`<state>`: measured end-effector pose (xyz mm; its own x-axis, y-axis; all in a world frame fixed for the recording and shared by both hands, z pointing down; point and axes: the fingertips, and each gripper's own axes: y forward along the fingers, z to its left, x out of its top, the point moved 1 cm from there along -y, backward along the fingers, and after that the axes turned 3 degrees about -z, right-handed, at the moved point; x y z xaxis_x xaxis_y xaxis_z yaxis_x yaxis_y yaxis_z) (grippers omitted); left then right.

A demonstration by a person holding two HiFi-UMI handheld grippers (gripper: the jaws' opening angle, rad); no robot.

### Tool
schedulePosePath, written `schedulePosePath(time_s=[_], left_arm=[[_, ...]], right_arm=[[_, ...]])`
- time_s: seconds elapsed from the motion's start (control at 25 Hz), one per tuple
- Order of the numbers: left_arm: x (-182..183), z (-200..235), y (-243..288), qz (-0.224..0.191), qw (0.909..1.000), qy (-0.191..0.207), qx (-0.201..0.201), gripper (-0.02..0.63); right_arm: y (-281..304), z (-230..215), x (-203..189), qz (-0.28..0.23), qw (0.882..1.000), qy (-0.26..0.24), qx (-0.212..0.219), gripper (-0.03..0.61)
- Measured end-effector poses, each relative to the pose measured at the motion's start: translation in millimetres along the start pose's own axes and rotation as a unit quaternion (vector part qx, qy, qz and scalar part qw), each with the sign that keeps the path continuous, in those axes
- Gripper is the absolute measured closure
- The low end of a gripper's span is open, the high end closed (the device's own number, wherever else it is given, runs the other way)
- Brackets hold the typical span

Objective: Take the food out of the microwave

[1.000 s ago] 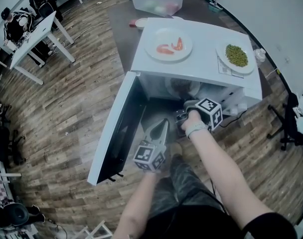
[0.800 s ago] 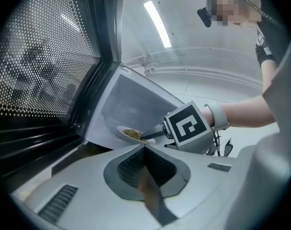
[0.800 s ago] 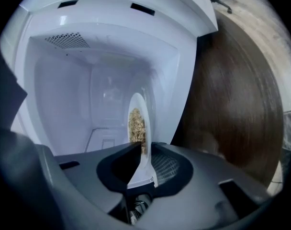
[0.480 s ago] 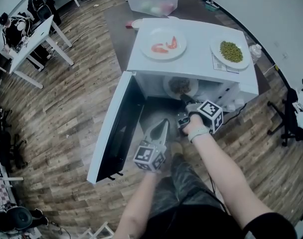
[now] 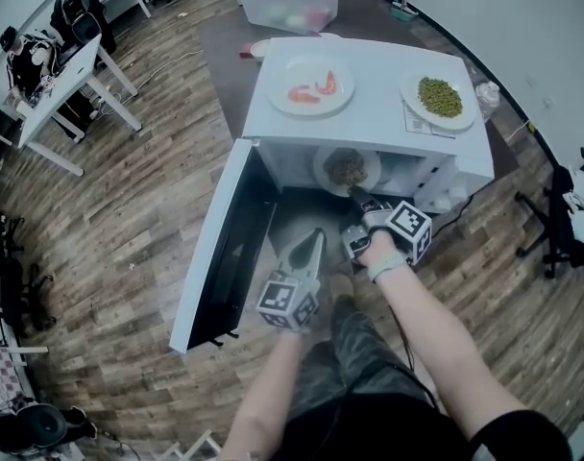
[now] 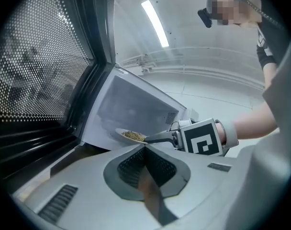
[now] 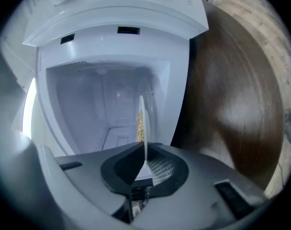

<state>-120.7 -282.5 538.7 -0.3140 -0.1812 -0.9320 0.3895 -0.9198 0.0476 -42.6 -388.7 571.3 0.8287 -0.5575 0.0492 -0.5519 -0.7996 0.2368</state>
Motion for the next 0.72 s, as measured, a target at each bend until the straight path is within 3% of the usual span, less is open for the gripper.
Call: schedulePosePath(time_s=[0.72], left_arm=[[16, -2, -6, -0.012, 0.9999, 0.006, 0.001, 0.603]], right_arm=[[-23, 3, -11, 0.038, 0.998, -0.036, 0.021, 0.561]])
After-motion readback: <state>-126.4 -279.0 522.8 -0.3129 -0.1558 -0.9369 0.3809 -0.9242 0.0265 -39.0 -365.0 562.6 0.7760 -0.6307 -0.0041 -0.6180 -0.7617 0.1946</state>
